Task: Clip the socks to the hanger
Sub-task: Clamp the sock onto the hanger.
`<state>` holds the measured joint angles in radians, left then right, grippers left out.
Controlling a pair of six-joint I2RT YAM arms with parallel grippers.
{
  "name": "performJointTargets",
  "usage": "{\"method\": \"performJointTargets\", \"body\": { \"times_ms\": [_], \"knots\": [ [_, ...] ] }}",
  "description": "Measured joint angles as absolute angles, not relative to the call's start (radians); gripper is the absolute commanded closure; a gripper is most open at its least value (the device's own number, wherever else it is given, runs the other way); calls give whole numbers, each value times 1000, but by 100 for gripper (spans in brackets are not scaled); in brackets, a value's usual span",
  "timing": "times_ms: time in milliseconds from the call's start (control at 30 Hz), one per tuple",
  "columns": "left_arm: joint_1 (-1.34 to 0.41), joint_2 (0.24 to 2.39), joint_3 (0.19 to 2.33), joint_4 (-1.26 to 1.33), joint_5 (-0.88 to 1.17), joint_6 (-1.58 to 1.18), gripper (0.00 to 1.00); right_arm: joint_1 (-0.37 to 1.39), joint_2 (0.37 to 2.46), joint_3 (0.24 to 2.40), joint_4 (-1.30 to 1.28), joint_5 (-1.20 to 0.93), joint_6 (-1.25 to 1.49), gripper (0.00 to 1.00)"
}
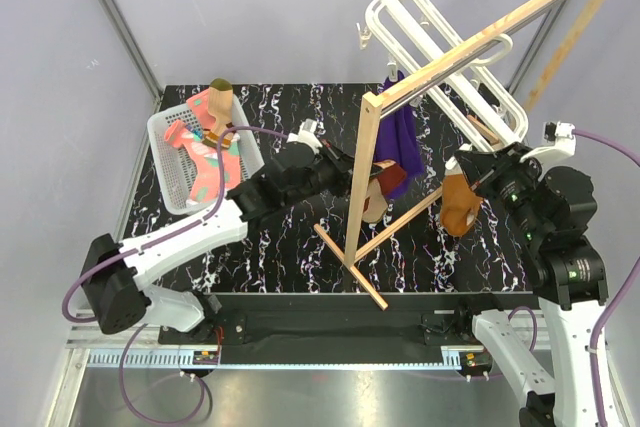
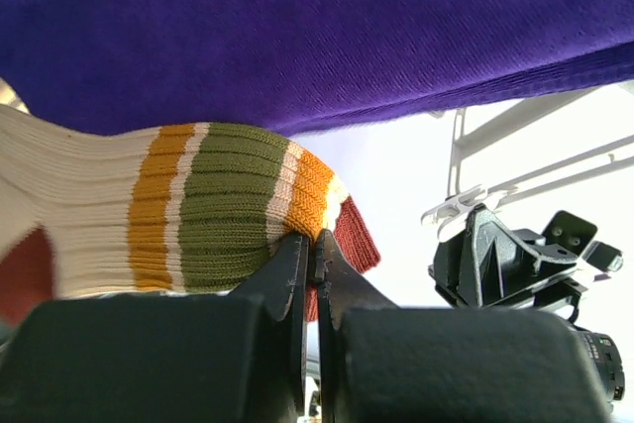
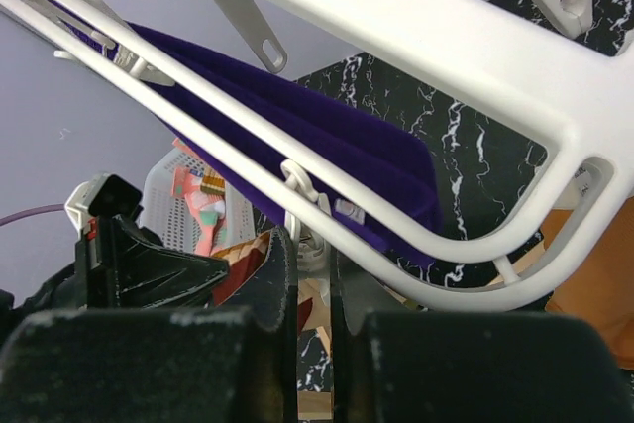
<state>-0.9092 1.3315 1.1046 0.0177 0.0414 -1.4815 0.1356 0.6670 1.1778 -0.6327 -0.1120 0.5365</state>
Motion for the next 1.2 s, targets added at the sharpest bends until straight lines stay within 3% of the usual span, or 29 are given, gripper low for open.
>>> {"method": "performJointTargets", "body": {
  "times_ms": [667, 1200],
  "knots": [
    [-989, 1528, 1239, 231, 7, -1560, 100, 136, 690, 1170, -614, -152, 555, 100],
    [-994, 1542, 1280, 184, 4, -1542, 100, 136, 693, 1170, -615, -152, 554, 100]
  ]
}}
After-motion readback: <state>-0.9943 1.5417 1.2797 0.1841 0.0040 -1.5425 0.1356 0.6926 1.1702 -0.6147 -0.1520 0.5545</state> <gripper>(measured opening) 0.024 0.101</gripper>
